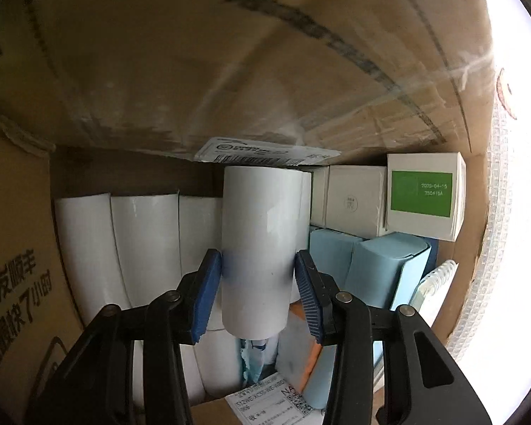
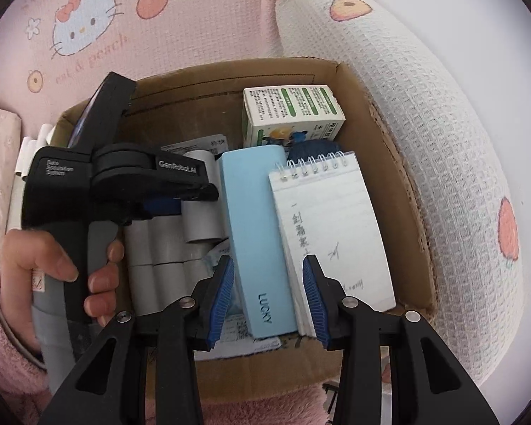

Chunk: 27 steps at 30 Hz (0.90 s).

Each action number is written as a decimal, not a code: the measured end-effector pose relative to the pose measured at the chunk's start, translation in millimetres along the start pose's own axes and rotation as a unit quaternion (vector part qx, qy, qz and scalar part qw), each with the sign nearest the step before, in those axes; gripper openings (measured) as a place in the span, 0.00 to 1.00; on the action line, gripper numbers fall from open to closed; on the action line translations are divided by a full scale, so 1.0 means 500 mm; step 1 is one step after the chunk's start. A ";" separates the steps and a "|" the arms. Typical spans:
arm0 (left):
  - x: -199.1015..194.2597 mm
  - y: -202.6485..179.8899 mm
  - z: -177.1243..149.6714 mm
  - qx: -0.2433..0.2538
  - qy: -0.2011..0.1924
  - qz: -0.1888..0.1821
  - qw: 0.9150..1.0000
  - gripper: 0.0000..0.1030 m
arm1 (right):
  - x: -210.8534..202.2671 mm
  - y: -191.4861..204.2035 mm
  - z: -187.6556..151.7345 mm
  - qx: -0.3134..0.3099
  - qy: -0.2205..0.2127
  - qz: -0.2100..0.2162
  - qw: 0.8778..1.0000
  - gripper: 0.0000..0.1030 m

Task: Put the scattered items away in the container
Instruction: 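Lower the left tool's tube into the box beside the rolls and open, then lift both open tools out of the box and back away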

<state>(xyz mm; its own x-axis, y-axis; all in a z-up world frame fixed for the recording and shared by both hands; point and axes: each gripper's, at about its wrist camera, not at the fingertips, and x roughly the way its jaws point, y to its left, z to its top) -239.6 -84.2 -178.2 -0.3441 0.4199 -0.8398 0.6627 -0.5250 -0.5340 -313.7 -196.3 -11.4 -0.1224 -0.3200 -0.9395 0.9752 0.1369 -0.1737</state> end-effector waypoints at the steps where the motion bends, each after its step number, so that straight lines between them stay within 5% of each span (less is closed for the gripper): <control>1: 0.001 0.000 0.001 0.001 0.000 0.002 1.000 0.46 | 0.003 0.001 0.003 0.001 0.001 0.002 1.000 0.36; 7: 0.007 0.011 0.006 -0.008 0.020 -0.006 1.000 0.47 | 0.004 0.019 0.009 -0.010 0.005 0.008 1.000 0.36; 12: -0.007 0.019 0.002 -0.010 0.065 -0.025 0.998 0.67 | -0.001 0.019 -0.003 -0.007 0.012 0.002 1.000 0.36; 27: -0.161 -0.039 -0.045 0.139 -0.026 0.043 0.989 0.69 | -0.028 0.028 -0.015 -0.006 0.004 0.004 1.000 0.44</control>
<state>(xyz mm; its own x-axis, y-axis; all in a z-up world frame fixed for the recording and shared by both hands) -210.2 -91.1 -98.0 -0.3329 0.3293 -0.8836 0.4852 -0.7437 -0.4599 -299.9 -183.1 -2.9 -0.1164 -0.3111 -0.9432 0.9740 0.1498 -0.1697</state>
